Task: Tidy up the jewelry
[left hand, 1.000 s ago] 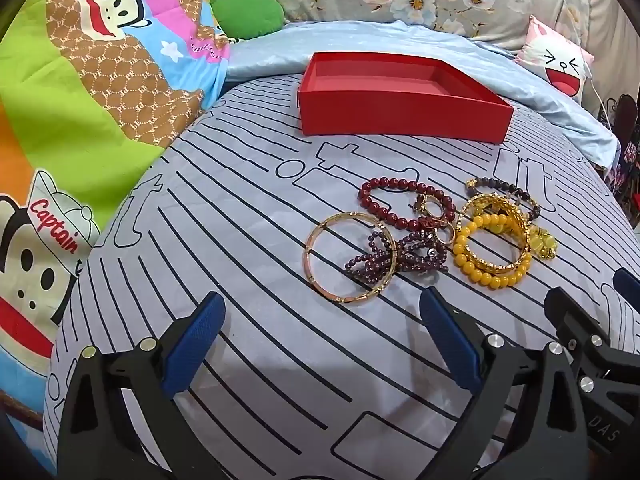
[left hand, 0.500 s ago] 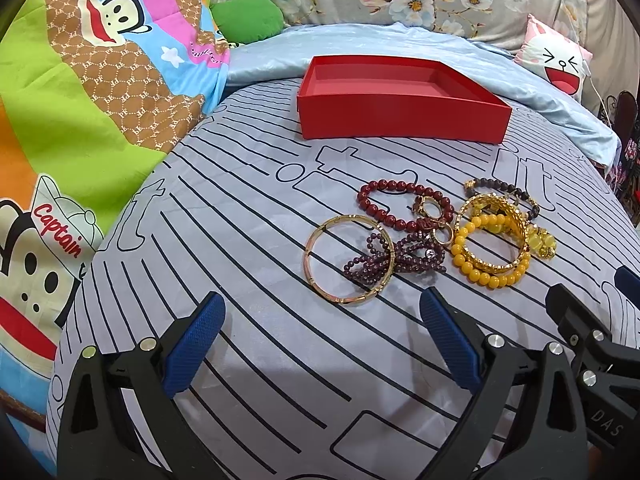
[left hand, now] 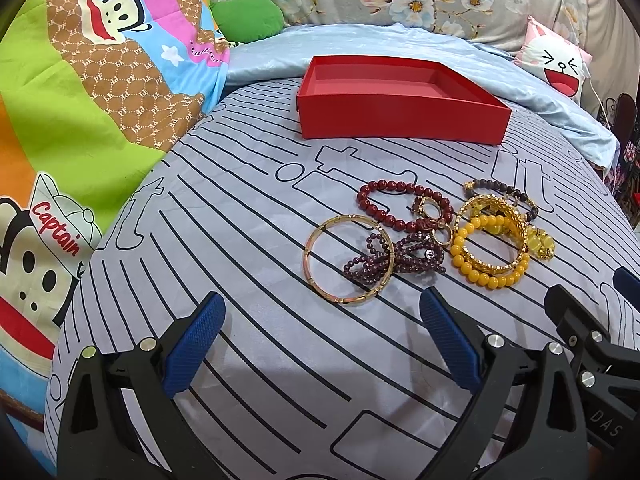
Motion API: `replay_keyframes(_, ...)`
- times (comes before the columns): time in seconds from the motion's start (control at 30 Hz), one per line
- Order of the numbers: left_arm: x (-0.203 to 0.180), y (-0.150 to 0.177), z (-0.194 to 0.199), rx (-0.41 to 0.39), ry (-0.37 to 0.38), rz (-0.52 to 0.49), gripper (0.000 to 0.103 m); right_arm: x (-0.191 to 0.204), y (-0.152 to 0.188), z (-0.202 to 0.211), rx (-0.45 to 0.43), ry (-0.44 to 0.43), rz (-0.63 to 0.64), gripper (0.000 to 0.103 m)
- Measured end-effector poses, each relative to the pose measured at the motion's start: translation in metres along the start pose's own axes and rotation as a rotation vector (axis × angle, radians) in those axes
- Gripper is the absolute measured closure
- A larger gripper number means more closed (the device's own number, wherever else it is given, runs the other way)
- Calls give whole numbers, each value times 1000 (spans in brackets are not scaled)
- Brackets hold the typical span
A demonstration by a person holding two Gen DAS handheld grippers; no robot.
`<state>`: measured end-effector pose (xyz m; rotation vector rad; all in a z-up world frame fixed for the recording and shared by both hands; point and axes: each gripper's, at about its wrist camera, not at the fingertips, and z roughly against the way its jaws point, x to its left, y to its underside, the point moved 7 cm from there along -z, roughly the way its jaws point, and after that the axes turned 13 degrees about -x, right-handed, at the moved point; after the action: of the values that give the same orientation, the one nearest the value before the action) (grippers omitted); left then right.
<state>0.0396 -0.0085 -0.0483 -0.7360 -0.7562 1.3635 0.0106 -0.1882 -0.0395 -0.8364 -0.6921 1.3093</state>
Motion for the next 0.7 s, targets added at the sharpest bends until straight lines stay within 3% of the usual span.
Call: replay_keyframes(0.7,3,1,-6,5,4,4,10,0,0,0,-1,1,1,6)
